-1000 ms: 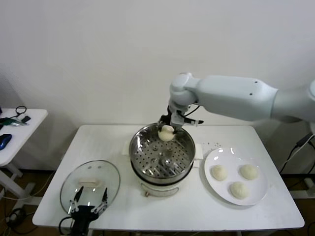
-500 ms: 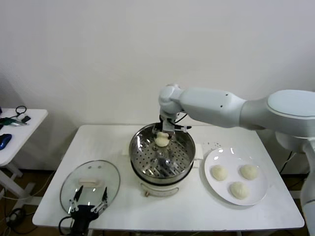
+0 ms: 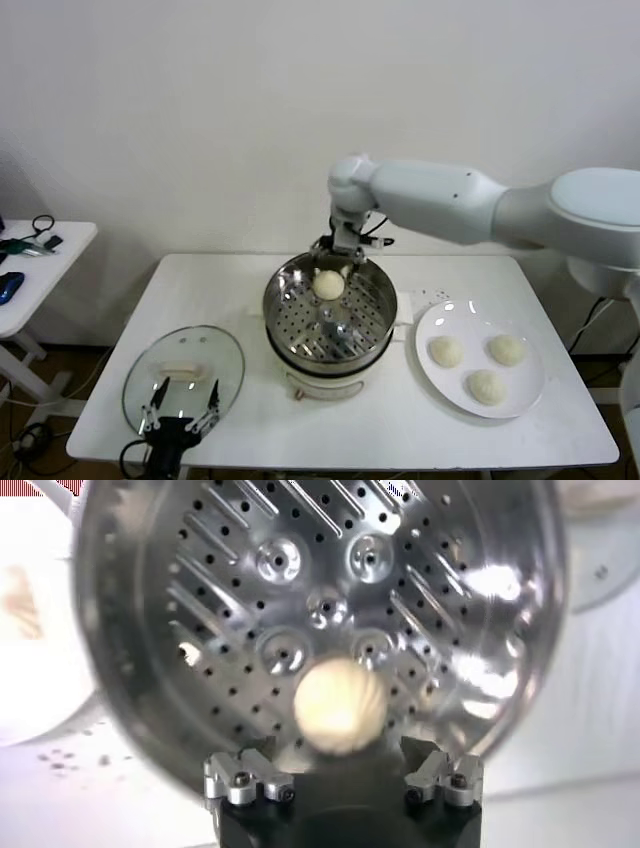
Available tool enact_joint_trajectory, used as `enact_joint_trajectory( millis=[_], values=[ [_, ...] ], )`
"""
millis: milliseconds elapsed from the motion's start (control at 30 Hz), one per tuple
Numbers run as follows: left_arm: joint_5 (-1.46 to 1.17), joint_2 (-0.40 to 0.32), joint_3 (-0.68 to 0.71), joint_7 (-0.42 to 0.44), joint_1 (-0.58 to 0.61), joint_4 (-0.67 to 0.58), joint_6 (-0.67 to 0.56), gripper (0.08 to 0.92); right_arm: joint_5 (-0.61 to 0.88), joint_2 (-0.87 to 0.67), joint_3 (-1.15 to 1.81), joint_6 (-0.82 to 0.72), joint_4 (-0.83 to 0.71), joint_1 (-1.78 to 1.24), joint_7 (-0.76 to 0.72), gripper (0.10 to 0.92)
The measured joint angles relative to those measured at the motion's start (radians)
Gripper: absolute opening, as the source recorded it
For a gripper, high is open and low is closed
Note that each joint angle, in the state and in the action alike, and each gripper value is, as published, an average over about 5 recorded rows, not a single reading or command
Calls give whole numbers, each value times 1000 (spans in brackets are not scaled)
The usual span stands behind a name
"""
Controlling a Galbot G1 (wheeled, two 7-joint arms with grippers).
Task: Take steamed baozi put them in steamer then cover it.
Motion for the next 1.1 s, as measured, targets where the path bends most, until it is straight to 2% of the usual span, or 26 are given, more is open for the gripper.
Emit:
enact_joint_trajectory(
  millis=[233,433,700,1100],
  values=[
    [1,1,-1,1,-1,-7,4,823,300,-163,-141,-189,47,153,-66,823],
    [1,1,2,2,-8,-6,5,823,430,-350,-232,-399,141,177,-52,823],
    [3,-2,2,3,-11,-3,4,823,478,-517,-232,-636,256,58,28,823],
    [11,-11,-2,-3,2,-11,-9,823,436,-563,-123,-812,277,-172,124,823]
  ],
)
